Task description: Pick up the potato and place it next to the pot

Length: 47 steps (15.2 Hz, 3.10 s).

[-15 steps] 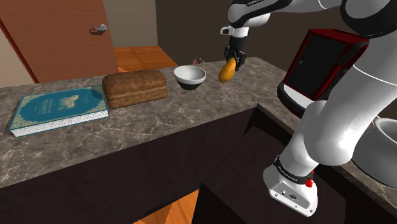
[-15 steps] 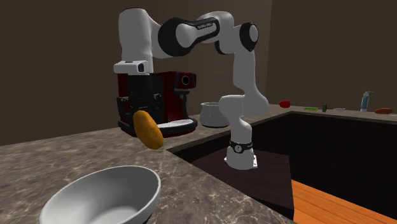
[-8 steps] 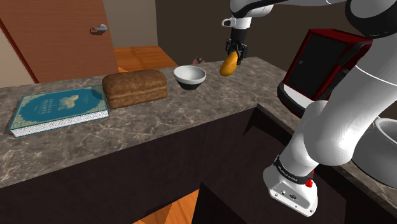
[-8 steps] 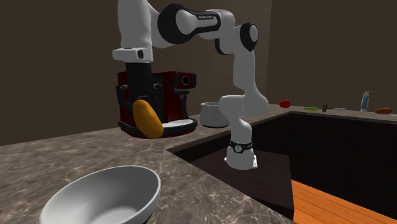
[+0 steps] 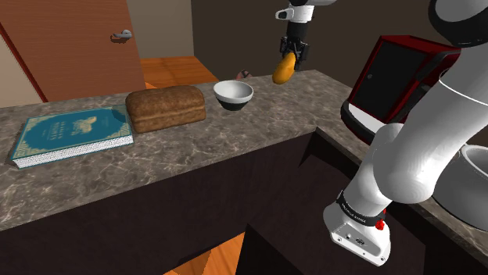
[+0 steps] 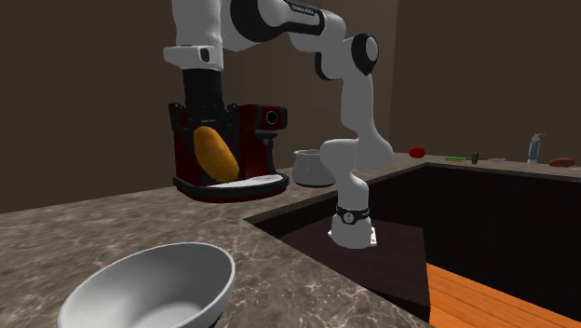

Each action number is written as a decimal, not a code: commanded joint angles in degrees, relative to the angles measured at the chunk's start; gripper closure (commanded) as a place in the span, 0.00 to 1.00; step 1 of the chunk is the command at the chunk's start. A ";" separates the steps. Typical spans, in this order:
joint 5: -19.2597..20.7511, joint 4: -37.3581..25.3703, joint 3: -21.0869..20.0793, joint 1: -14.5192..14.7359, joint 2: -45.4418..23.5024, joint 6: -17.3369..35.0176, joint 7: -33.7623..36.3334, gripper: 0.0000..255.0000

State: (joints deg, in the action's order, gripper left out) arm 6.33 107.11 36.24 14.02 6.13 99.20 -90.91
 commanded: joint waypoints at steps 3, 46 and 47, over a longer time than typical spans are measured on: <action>-0.26 -3.30 -0.06 0.09 -0.34 -3.04 -0.23 1.00; 29.74 33.10 -9.84 -29.57 82.00 -44.57 -16.88 1.00; 30.76 32.62 -9.67 -30.09 83.27 -46.04 -18.28 1.00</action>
State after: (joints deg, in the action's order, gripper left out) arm 35.99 140.08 26.39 -15.49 88.04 54.69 -107.74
